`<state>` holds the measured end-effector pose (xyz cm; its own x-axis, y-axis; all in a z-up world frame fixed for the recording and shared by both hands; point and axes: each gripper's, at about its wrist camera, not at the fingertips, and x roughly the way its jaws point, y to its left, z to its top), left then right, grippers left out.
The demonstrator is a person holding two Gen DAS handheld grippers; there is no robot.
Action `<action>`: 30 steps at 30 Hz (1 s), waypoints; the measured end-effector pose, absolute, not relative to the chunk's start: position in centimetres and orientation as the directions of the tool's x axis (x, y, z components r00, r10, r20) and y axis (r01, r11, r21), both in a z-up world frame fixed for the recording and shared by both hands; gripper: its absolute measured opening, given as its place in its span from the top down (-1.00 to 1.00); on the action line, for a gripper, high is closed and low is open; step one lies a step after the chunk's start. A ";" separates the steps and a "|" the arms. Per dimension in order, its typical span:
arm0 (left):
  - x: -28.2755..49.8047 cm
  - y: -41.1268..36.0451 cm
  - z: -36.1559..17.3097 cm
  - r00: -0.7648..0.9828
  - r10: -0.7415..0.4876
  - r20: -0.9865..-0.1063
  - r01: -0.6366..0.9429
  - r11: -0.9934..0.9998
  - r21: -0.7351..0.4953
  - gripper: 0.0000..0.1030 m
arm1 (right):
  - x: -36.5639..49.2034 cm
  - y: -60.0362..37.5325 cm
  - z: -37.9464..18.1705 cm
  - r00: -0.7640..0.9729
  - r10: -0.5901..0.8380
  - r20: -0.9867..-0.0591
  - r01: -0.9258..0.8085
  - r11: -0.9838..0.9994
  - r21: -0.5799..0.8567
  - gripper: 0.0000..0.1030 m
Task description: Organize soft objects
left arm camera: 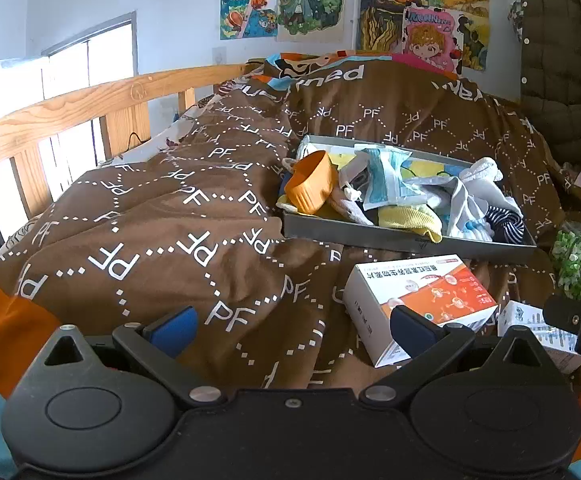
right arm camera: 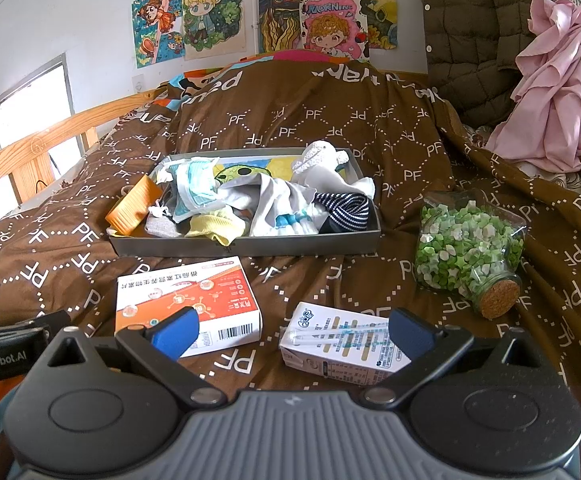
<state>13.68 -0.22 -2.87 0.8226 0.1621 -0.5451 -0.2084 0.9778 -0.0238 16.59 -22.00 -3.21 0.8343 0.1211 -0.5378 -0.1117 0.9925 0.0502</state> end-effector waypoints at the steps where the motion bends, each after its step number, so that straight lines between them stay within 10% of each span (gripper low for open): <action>1: 13.8 -0.4 -2.8 0.823 0.162 -0.545 -0.208 0.978 -0.023 -0.99 | 16.6 -22.0 -3.2 0.834 0.121 -0.538 -0.112 0.992 0.050 -1.00; 30: 13.9 -0.6 -2.9 0.818 0.167 -0.551 -0.200 0.980 0.000 -0.99 | 16.6 -21.9 -3.3 0.833 0.122 -0.539 -0.113 0.992 0.050 -1.00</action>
<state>13.95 -0.57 -2.94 0.8178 0.1670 -0.5508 -0.2001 0.9798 0.0001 16.55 -21.88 -3.25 0.8332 0.1216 -0.5395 -0.1125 0.9924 0.0500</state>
